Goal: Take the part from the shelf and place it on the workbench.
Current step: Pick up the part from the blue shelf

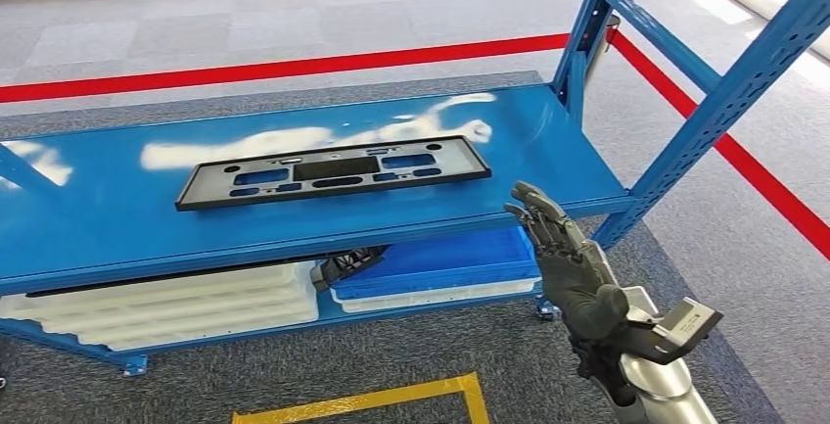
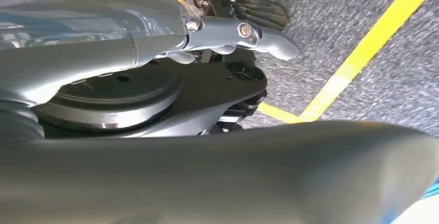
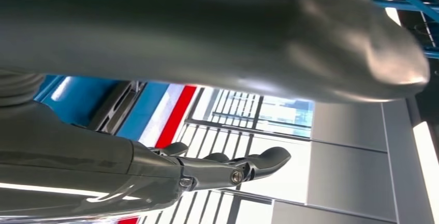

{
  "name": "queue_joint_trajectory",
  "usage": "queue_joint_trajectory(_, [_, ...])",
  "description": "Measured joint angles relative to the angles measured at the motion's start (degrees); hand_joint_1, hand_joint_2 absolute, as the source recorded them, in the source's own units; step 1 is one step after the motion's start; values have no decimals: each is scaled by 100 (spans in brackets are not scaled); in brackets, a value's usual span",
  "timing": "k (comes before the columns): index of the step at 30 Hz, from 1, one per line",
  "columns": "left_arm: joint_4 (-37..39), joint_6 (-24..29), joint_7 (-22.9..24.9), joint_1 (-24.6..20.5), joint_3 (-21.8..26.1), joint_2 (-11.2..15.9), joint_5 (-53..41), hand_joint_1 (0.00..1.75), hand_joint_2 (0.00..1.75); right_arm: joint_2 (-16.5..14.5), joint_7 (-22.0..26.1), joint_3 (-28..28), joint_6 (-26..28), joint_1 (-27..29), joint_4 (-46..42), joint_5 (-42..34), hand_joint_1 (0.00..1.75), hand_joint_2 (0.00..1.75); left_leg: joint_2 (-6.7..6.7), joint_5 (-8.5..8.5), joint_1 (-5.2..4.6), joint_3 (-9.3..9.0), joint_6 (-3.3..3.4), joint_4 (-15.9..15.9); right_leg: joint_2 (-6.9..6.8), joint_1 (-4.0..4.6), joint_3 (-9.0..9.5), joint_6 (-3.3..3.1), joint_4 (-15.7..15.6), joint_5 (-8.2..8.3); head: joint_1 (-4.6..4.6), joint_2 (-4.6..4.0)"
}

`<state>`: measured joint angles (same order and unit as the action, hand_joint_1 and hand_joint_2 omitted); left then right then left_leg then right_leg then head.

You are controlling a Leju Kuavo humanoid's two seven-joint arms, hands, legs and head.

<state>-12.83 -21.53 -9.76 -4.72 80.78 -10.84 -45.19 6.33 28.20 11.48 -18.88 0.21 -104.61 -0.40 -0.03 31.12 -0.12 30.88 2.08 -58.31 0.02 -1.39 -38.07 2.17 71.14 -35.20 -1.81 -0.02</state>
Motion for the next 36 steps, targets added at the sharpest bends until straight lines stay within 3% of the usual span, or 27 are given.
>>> queue_joint_trajectory(2, [0, 0, -1, 0, -2, -1, -2, 0, 0, 1, 0, 3, 0, -5, 2, 8, 0, 0, -6, 85, -1, -70, -69, -27, -6, -2, 277, 5, -696, 387, 0, 1])
queue_joint_trajectory(3, [0, 0, -3, -3, -3, -1, 1, 0, 0, 2, 0, 5, 0, -3, 1, 13, 0, 0, -8, 120, -9, -85, -102, -42, -6, 2, 368, -19, -922, 466, -2, 0])
queue_joint_trajectory(8, [0, -2, -13, -19, -4, 3, 8, 0, 0, 3, 2, 7, 2, 9, -6, 24, 0, 0, -8, 225, -10, -79, -183, -122, 5, 3, 431, -192, -1050, 401, -8, 0])
queue_joint_trajectory(10, [0, -6, -15, -26, -5, 6, 8, 0, 0, 3, 2, 13, 2, 3, -8, 29, 0, 0, -8, 449, 13, 142, -250, -569, -9, -15, 465, -238, -1058, 372, -9, -1])
queue_joint_trajectory(12, [0, -8, -19, -15, -6, 6, 8, 0, 0, 3, 2, 17, 3, 7, -8, 38, 0, 0, -8, 734, 35, 588, -290, -1345, -14, -12, 492, -262, -1058, 331, -9, -1])
queue_joint_trajectory(13, [0, -9, -20, -5, -6, 6, 8, 0, 0, 3, 2, 18, 3, 12, -7, 44, 0, 0, -8, 778, 38, 777, -293, -1629, -10, -8, 515, -265, -1058, 308, -9, -1])
queue_joint_trajectory(14, [0, -9, -22, 5, -6, 6, 8, 0, 0, 3, 2, 19, 3, 16, -7, 47, 0, 0, -8, 702, 35, 881, -281, -1723, -4, -3, 549, -268, -1058, 281, -9, 0])
queue_joint_trajectory(15, [0, -9, -25, 9, -6, 6, 8, 0, 0, 3, 3, 20, 2, 16, -8, 49, 0, 0, -9, 509, 27, 877, -255, -1592, 3, 4, 597, -268, -1058, 250, -9, 0])
queue_joint_trajectory(17, [0, -10, -32, 8, -6, 15, 8, 0, 0, 2, 5, 21, 3, 11, -13, 51, 0, 0, -13, -6, -14, 664, -140, -921, 10, 11, 700, -261, -1066, 181, -8, 1])
queue_joint_trajectory(19, [0, -13, -38, 12, -6, 33, 6, 0, 0, 1, 9, 22, 4, 5, -14, 52, 0, 0, -16, -265, -80, 502, -23, -443, 19, 3, 744, -226, -1076, 135, -9, 0])
queue_joint_trajectory(21, [0, -13, -43, 17, -6, 44, 4, 0, 0, 0, 10, 23, 7, 7, -14, 52, 0, 0, -15, -247, -121, 474, 42, -341, 24, -6, 744, -168, -1103, 121, -11, 0])
queue_joint_trajectory(24, [0, -14, -58, 1, -6, 45, 7, 0, 0, 3, 15, 24, 9, -5, -46, 51, 0, 0, -4, -192, -59, 303, 83, -75, 6, 9, 726, -94, -995, 13, -6, 0])
queue_joint_trajectory(25, [0, -15, -63, -3, -6, 45, 6, 0, 0, 4, 17, 26, 10, -12, -54, 51, 0, 0, 0, -180, -36, 238, 85, -2, 3, 13, 629, -80, -780, -92, -4, -1])
queue_joint_trajectory(27, [1, -20, -68, 0, -7, 42, 3, 0, 0, 5, 20, 30, 13, -8, -50, 51, 0, 0, 0, -142, -35, 166, 88, 21, 6, 16, 248, -54, -113, -330, -2, 0])
queue_joint_trajectory(28, [2, -24, -68, 4, -8, 40, 2, 0, 0, 7, 20, 32, 15, 3, -48, 51, 0, 0, 0, -112, -34, 130, 84, 21, 4, 15, 61, -38, 164, -373, -2, 0])
queue_joint_trajectory(29, [2, -28, -70, 9, -8, 39, 2, 0, 0, 8, 20, 33, 17, 11, -46, 51, 0, 0, 0, -78, -33, 88, 74, 19, 3, 12, -54, -22, 279, -312, -2, 0])
queue_joint_trajectory(30, [2, -31, -72, 11, -8, 39, 2, 0, 0, 10, 20, 34, 19, 14, -46, 51, 0, 0, -1, -41, -29, 39, 56, 18, 2, 8, -68, -6, 188, -144, -2, -1])
queue_joint_trajectory(32, [3, -40, -74, 14, -8, 39, 3, 0, 0, 15, 20, 34, 20, 16, -45, 52, 0, 0, -4, 51, -16, -73, -5, 7, -4, 2, 145, 5, -436, 319, -2, -1])
queue_joint_trajectory(33, [3, -45, -76, 10, -8, 39, 3, 0, 0, 17, 21, 35, 22, 16, -45, 53, 0, 0, -6, 98, -19, -108, -46, -13, -5, 9, 272, -2, -743, 458, -2, -1])
queue_joint_trajectory(34, [4, -50, -78, 4, -8, 39, 2, 0, 0, 20, 21, 36, 26, 18, -46, 55, 0, 0, -6, 133, -24, -124, -80, -29, -3, 19, 354, -31, -943, 512, -2, -1])
queue_joint_trajectory(36, [4, -52, -82, -10, -8, 39, 1, 0, 0, 23, 24, 38, 37, 27, -51, 57, 0, 0, -4, 164, -35, -122, -114, -43, 6, 44, 397, -105, -1049, 459, -2, 0])
